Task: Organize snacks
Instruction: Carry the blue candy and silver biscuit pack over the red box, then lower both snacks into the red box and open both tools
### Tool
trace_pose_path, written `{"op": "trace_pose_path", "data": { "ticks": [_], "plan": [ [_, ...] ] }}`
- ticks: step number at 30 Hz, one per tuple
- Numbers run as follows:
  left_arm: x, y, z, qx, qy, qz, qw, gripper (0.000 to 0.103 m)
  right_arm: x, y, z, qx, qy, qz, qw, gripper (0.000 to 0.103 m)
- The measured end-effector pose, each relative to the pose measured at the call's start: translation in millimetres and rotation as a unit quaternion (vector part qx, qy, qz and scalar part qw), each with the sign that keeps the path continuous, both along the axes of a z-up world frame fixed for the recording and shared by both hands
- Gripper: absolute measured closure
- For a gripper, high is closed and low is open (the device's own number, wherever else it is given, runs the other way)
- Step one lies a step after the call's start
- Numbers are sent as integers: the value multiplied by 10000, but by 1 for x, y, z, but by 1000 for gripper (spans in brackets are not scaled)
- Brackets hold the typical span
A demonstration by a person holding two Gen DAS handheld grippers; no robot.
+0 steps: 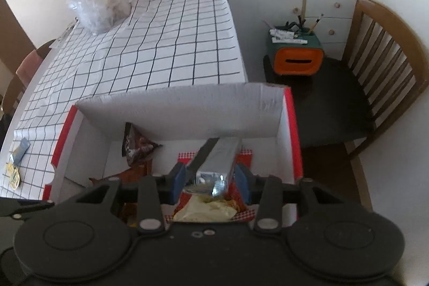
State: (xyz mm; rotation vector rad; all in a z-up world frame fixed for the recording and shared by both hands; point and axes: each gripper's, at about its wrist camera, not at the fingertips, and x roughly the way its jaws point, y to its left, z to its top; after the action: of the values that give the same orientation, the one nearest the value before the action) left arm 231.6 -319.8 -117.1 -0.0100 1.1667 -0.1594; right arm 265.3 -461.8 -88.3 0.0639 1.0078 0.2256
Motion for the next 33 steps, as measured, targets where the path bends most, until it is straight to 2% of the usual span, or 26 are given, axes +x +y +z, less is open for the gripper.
{"op": "trace_pose_path", "data": {
  "ticks": [6, 14, 23, 28, 33],
  "plan": [
    [7, -2, -14, 111, 206, -31, 9997, 91, -2, -1, -1, 30, 8, 71, 10000, 61],
    [-2, 8, -7, -12, -43, 100, 9999, 90, -17, -5, 4, 73, -93, 155, 9998, 61],
    [-26, 22, 21, -172, -433, 232, 9986, 89, -43, -3, 23, 236, -298, 283, 9989, 61],
    [-42, 29, 43, -211, -772, 282, 9964, 78, -60, 0, 40, 324, -472, 391, 9976, 60],
    [-59, 41, 63, -299, -1055, 375, 9933, 77, -76, 5, 56, 428, -632, 467, 9960, 60]
  ]
}}
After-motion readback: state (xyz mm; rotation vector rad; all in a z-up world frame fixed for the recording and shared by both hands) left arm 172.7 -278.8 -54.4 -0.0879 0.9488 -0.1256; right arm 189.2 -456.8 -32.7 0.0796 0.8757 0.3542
